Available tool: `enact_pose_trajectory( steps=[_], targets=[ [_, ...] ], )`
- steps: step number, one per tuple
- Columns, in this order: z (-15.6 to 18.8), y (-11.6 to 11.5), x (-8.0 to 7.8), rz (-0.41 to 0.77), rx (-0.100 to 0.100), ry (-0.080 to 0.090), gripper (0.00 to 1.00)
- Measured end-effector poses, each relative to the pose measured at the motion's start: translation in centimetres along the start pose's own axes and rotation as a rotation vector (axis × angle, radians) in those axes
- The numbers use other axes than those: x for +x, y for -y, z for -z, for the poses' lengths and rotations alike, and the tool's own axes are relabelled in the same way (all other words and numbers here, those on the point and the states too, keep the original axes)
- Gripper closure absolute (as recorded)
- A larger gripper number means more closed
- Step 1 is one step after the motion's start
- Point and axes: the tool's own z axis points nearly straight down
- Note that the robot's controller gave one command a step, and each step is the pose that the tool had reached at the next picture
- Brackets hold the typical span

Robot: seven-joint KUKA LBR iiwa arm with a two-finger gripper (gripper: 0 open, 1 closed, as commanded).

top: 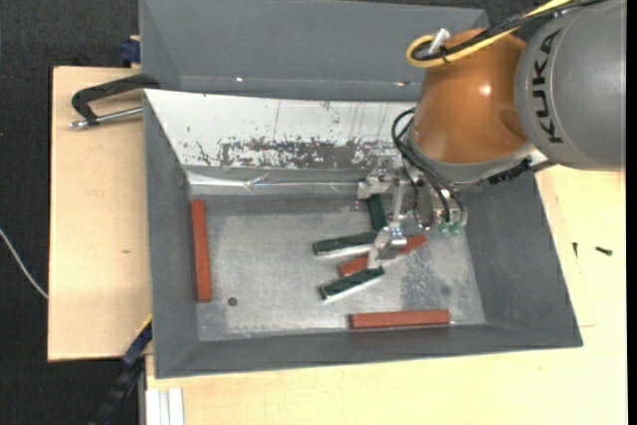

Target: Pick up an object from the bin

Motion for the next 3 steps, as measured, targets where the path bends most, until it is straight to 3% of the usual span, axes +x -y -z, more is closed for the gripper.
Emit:
enact_pose_trajectory(
  steps=[1, 2, 3],
  targets=[
    [-1.8, 1.4, 0.5, 0.132, 0.0, 0.002, 0.0],
    [-8.4, 0.8, -0.3, 0.137, 0.001, 0.0, 0.0],
    [-7.9, 0.8, -0.2, 0.137, 0.0, 0.004, 1.0]
  ],
)
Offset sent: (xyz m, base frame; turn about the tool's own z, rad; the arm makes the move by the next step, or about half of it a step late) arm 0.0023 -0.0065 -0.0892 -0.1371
